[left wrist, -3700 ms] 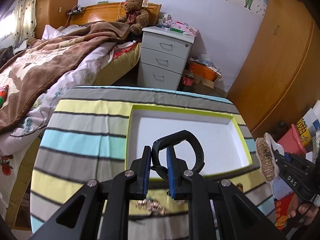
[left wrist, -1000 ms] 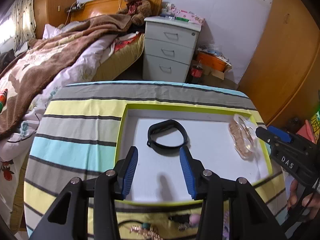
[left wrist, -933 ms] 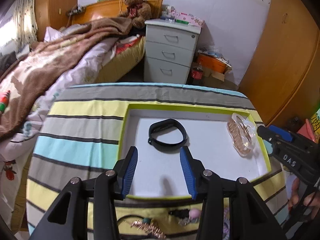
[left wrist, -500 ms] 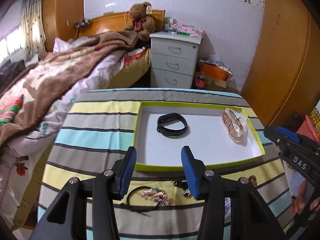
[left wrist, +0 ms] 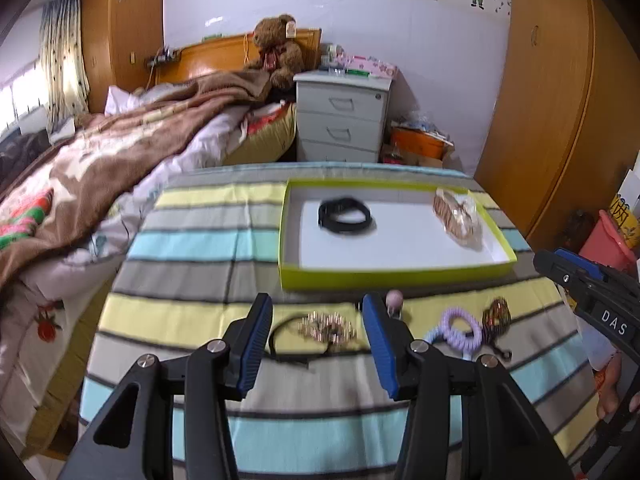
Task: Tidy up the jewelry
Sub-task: 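Withdraw both open tools from the box back toward the remaining jewelry, then close the right tool on the amber bead bracelet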
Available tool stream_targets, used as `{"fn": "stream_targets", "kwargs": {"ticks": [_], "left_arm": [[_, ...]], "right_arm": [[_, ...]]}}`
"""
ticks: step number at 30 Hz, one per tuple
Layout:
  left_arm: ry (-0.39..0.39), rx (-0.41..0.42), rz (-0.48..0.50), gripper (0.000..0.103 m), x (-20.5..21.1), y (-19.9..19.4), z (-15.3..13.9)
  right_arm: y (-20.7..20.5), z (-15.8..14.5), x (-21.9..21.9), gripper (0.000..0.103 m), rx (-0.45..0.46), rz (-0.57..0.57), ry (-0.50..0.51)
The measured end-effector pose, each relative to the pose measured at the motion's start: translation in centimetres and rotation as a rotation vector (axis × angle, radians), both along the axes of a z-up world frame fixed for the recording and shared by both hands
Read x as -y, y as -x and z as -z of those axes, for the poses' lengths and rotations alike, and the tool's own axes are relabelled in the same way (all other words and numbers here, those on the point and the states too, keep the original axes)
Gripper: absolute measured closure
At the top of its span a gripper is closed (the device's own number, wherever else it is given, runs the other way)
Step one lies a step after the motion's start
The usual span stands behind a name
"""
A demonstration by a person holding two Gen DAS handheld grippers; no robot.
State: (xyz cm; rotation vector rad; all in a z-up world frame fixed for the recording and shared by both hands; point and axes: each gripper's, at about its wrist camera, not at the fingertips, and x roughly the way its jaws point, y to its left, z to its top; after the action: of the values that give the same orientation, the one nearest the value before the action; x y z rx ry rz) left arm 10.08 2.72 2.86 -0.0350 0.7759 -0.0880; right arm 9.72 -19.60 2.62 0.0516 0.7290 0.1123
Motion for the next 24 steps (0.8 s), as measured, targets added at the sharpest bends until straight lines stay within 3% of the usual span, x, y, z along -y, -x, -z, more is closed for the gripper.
{"fn": "stream_targets", "kwargs": {"ticks": [5, 10, 24], "left_arm": [[0.091, -0.068, 0.027, 0.054, -1.8, 1.4, 2.3], [0.17, -0.083, 0.007, 0.054, -3.7, 2.2, 3.5], [0.189, -0.094, -0.017, 0.054, -5.4, 3.1, 4.6]], "right_arm": [[1.0, 1.8, 0.7, 0.063, -0.036, 0.014, 0.006], [1.3, 3.8, 1.7, 0.063, -0.096, 0.035, -0.011], [-2.2, 6.5, 1.8, 0.063, -0.214, 0.084, -0.075]]}}
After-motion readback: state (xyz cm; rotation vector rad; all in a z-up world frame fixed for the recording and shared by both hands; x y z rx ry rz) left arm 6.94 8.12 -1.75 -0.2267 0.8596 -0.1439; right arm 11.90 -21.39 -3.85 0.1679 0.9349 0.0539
